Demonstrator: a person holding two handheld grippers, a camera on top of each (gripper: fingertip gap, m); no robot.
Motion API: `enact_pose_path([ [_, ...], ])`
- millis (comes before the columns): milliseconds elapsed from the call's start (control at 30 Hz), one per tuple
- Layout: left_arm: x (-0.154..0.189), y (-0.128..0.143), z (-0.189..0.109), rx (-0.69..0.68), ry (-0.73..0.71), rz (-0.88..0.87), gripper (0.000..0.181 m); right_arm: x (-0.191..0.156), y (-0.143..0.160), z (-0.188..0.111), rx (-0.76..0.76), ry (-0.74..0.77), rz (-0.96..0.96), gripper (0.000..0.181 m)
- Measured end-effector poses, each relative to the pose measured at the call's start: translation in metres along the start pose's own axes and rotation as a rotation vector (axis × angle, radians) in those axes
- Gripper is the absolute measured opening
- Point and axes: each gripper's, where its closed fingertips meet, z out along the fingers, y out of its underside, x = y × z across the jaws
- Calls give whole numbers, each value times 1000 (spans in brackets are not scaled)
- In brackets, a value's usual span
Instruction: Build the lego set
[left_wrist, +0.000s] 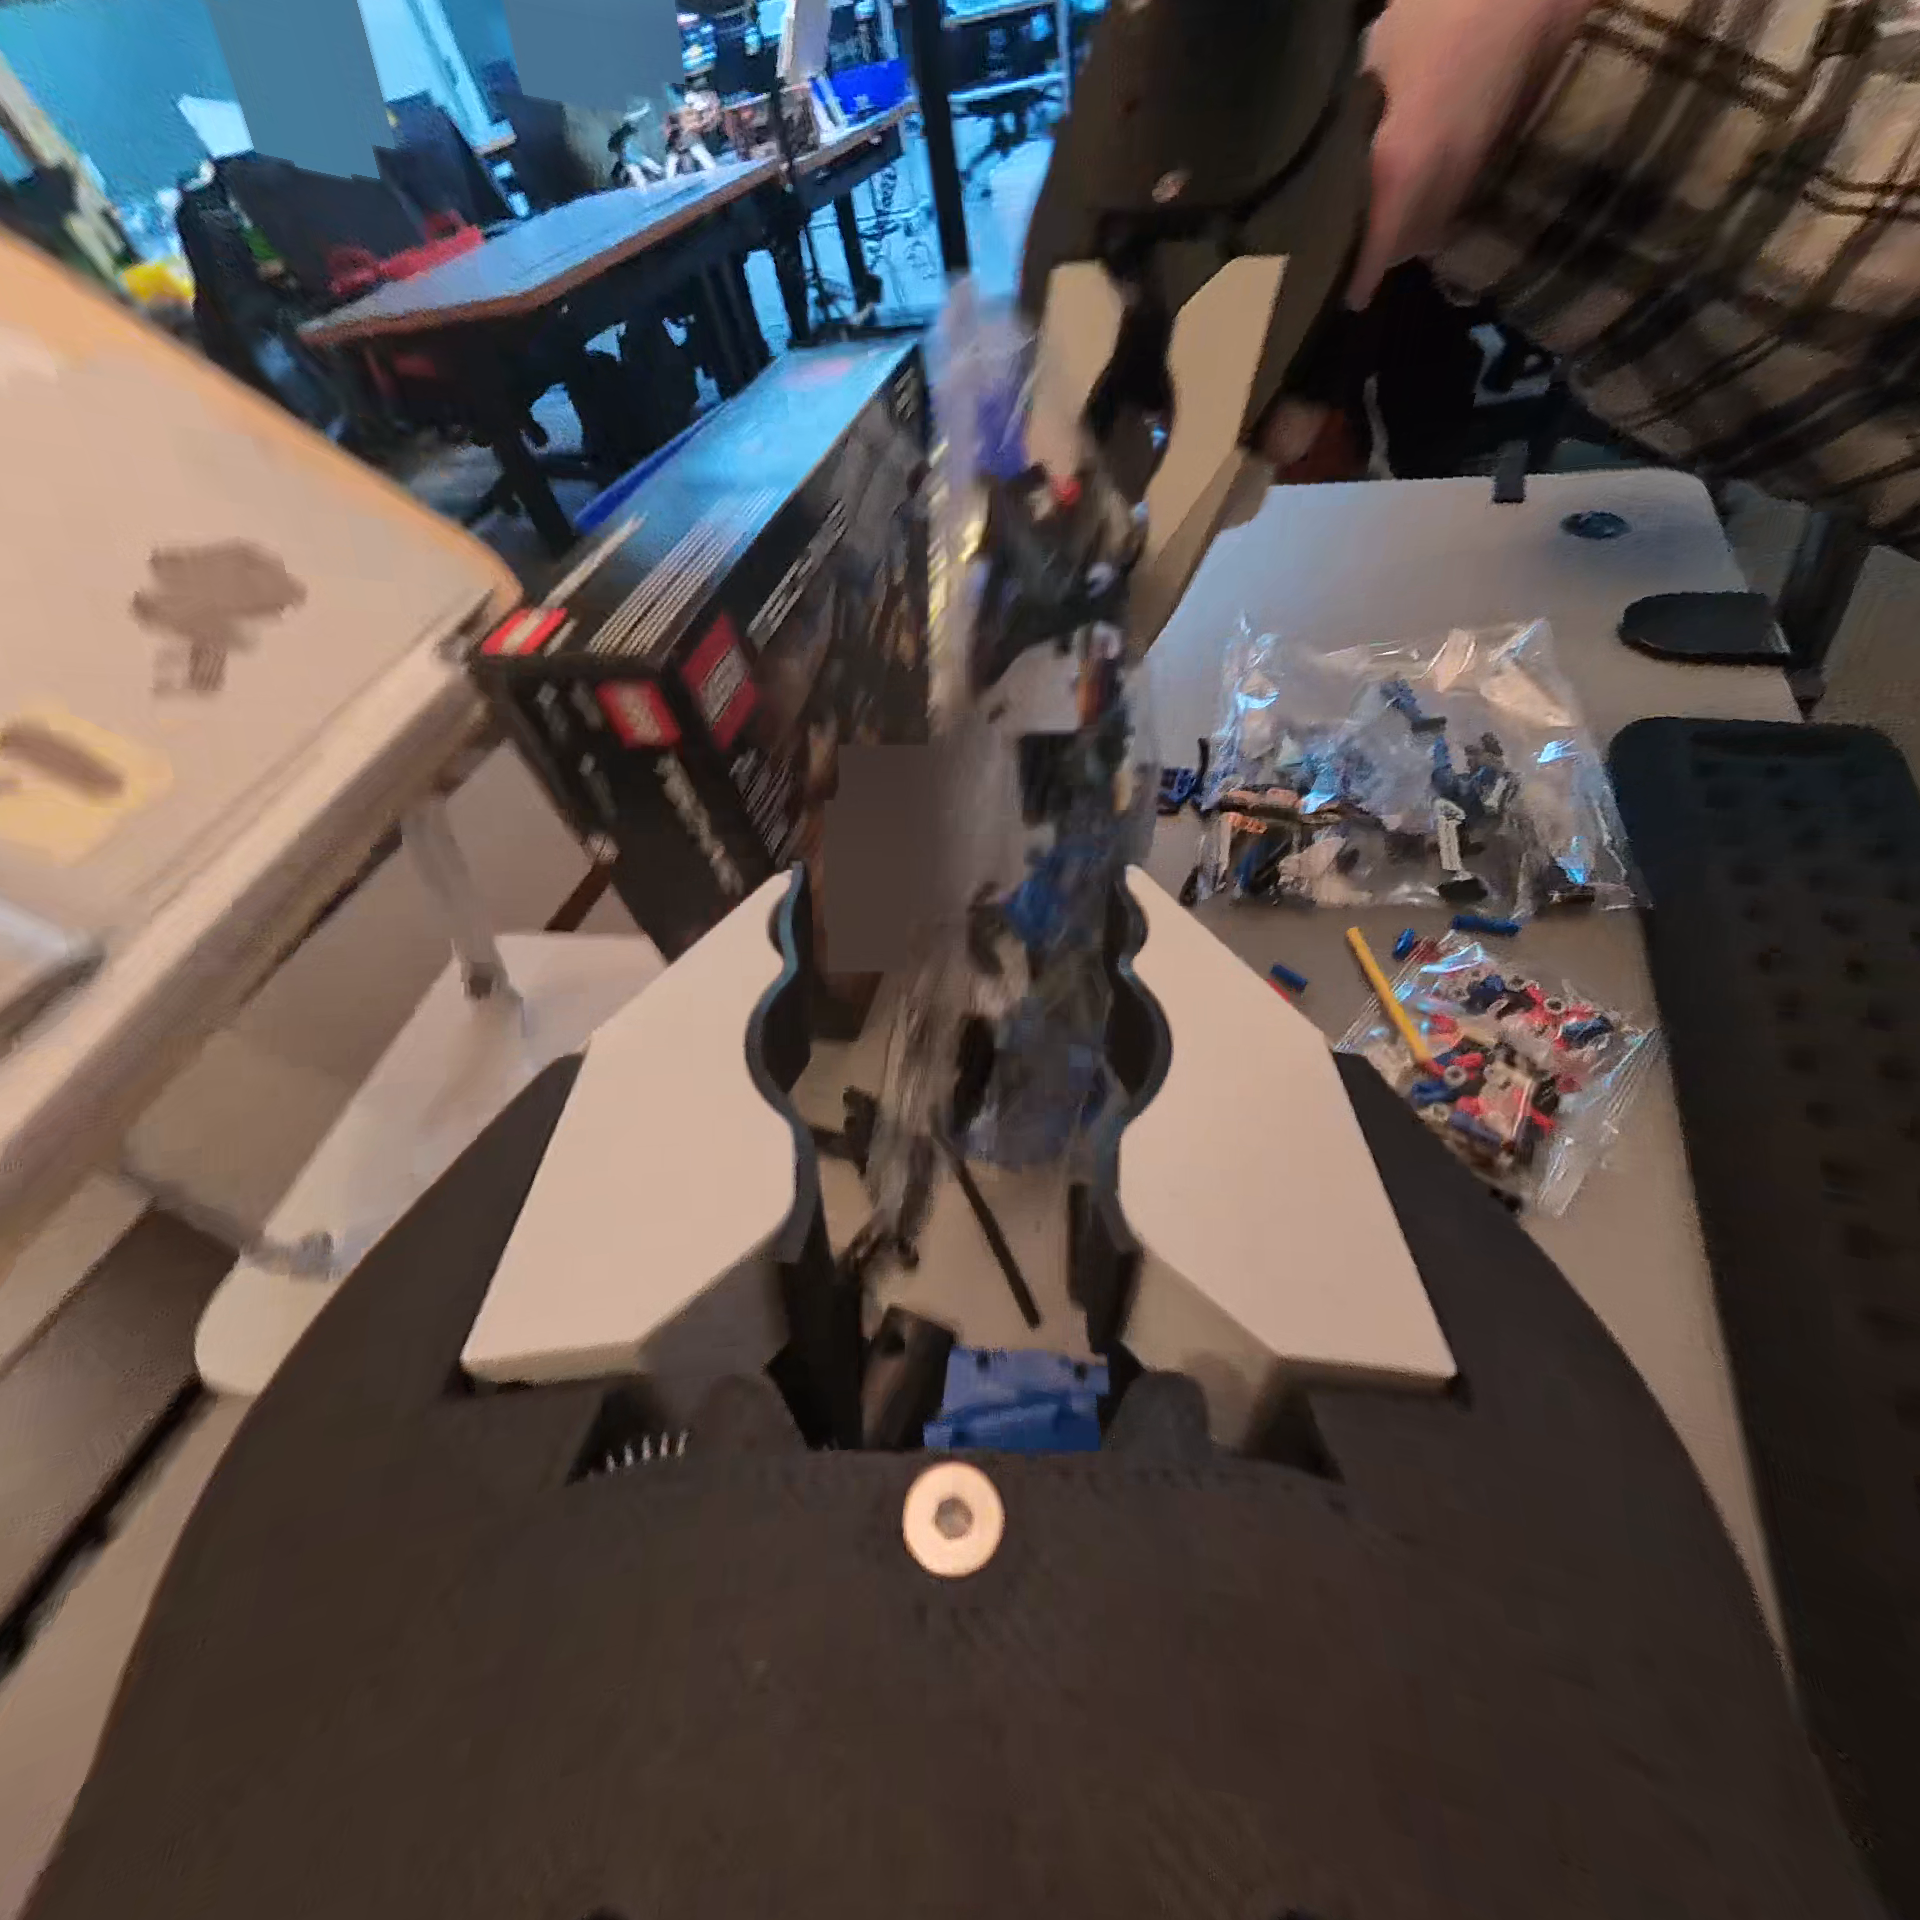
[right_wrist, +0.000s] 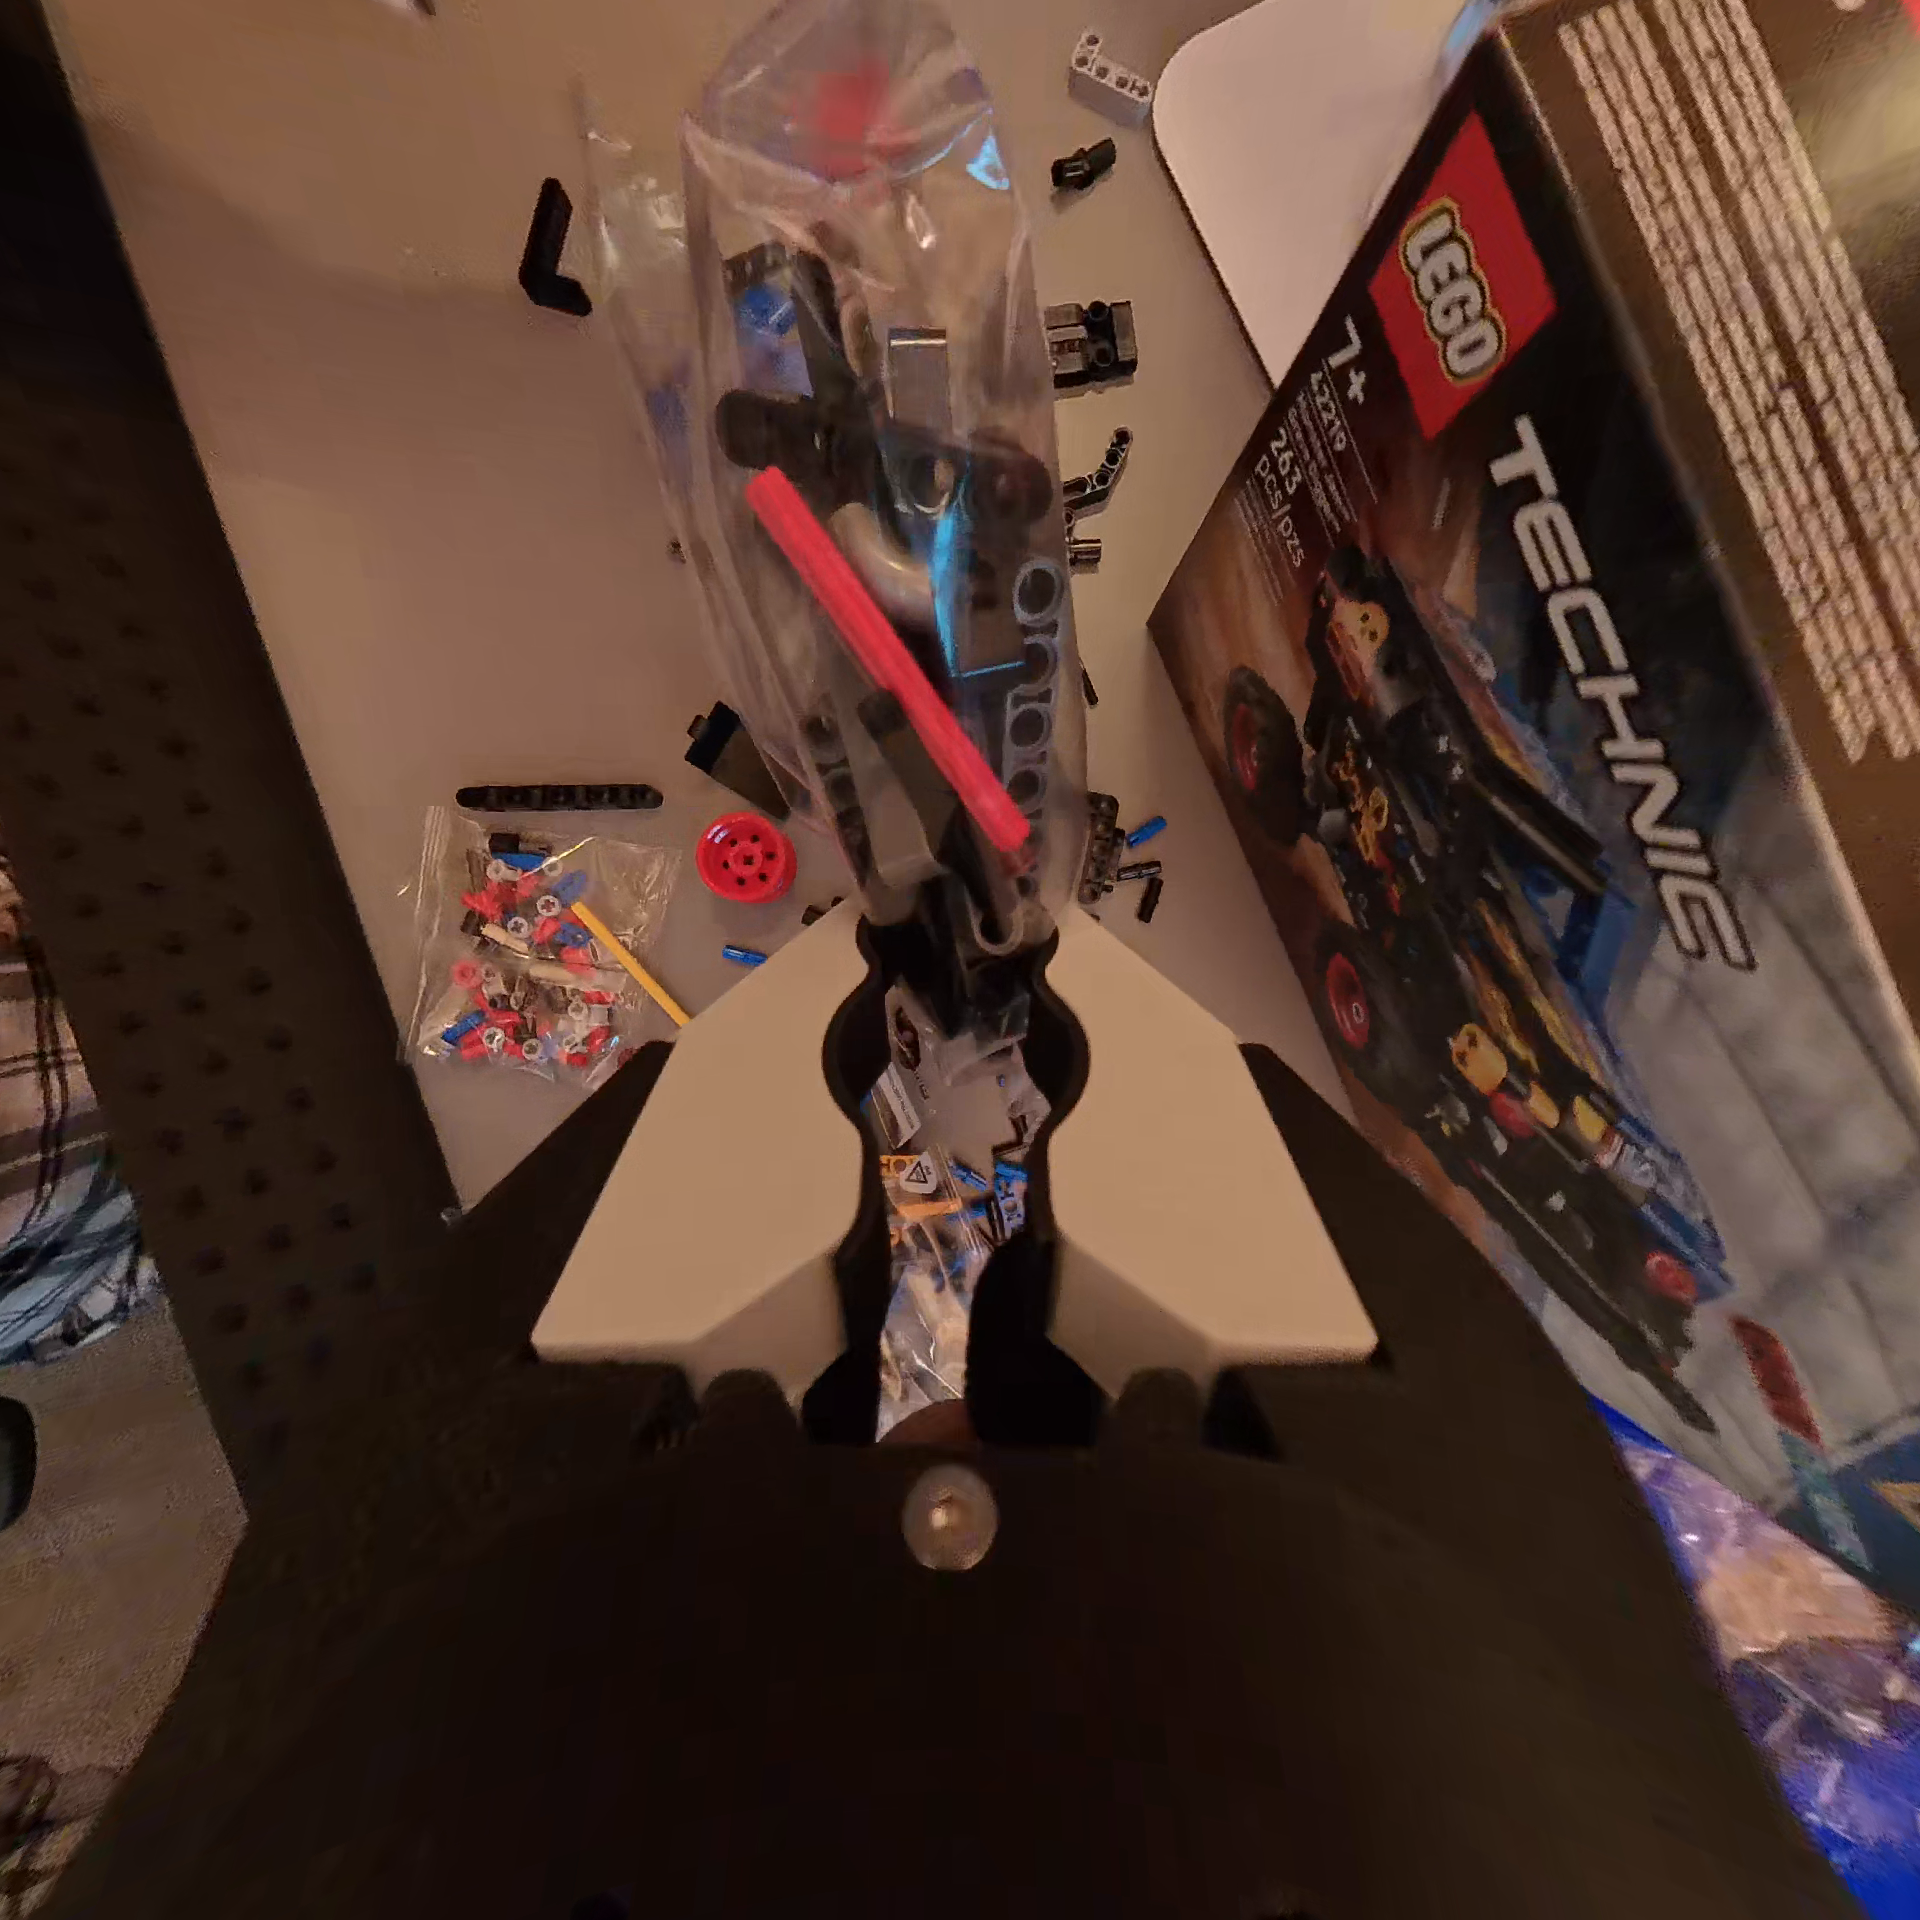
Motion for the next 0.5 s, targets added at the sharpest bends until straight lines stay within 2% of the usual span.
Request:
enact_pose_path([
  [100, 10, -14, 31, -53, -4, 65, 49, -3, -11, 2, -51, 12, -46, 18],
  [167, 6, -10, 46, -98, -13, 78, 19, -7, -20, 3, -69, 15, -78, 18],
  [200, 2, -8, 49, -104, -29, 77, 17, -7, -21, 3, -86, 30, -96, 18],
  [233, -2, -7, 49, -98, -41, 75, 10, -4, -23, 3, -92, 58, -107, 19],
  [333, -7, -13, 39, -3, -34, -8, 7, 4, -33, -2, 1, 108, -89, 22],
  [433, -5, -16, 29, 73, 13, -64, 5, 4, -40, -12, 148, 98, -42, 42],
  [500, -6, -16, 25, 97, 17, -68, 5, 5, -40, -15, 220, 100, -9, 46],
])
